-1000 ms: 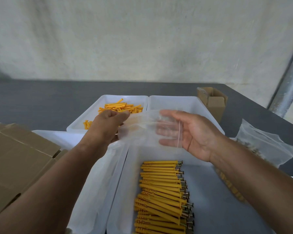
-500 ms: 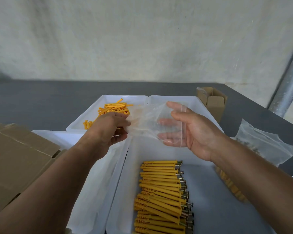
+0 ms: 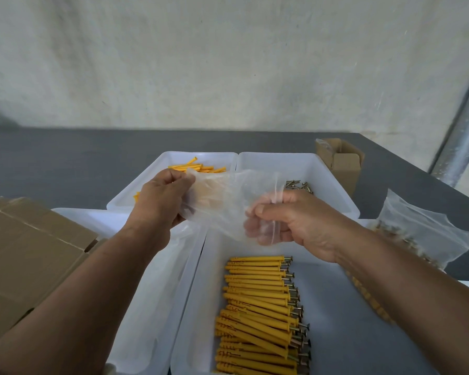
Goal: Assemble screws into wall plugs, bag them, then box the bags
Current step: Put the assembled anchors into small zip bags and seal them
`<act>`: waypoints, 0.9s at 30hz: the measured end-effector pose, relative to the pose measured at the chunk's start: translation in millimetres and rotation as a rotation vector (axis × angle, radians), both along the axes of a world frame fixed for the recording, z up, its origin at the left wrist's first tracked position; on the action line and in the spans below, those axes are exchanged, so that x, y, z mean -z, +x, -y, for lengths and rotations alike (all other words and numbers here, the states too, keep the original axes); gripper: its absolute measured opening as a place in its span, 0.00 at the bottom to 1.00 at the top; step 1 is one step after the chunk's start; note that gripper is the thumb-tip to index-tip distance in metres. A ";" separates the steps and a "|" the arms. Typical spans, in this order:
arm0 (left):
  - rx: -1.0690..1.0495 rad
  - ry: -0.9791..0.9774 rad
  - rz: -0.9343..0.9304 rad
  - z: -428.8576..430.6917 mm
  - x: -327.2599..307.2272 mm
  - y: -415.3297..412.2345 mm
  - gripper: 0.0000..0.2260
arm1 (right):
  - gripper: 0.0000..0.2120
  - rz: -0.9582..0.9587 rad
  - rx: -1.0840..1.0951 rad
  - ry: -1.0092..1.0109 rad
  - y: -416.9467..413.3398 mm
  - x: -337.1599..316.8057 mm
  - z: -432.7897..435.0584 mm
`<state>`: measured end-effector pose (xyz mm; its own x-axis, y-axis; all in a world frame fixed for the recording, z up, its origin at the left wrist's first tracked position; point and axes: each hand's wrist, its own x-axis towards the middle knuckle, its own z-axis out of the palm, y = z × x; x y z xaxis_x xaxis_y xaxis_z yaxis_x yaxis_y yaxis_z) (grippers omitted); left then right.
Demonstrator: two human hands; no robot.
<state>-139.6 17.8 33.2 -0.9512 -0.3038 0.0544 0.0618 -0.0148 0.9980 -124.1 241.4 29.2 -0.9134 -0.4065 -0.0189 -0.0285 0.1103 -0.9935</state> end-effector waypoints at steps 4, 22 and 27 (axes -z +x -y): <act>0.051 0.009 0.034 -1.8 0.5 0.2 0.06 | 0.08 0.055 0.066 -0.206 -3.2 -3.7 -0.5; 0.110 -0.010 0.133 -5.3 5.7 -1.1 0.11 | 0.19 0.056 0.032 -0.259 -3.9 -3.4 -2.1; 0.119 -0.016 0.148 -5.8 6.3 -0.8 0.13 | 0.20 0.047 0.032 -0.264 -5.2 -1.7 -2.7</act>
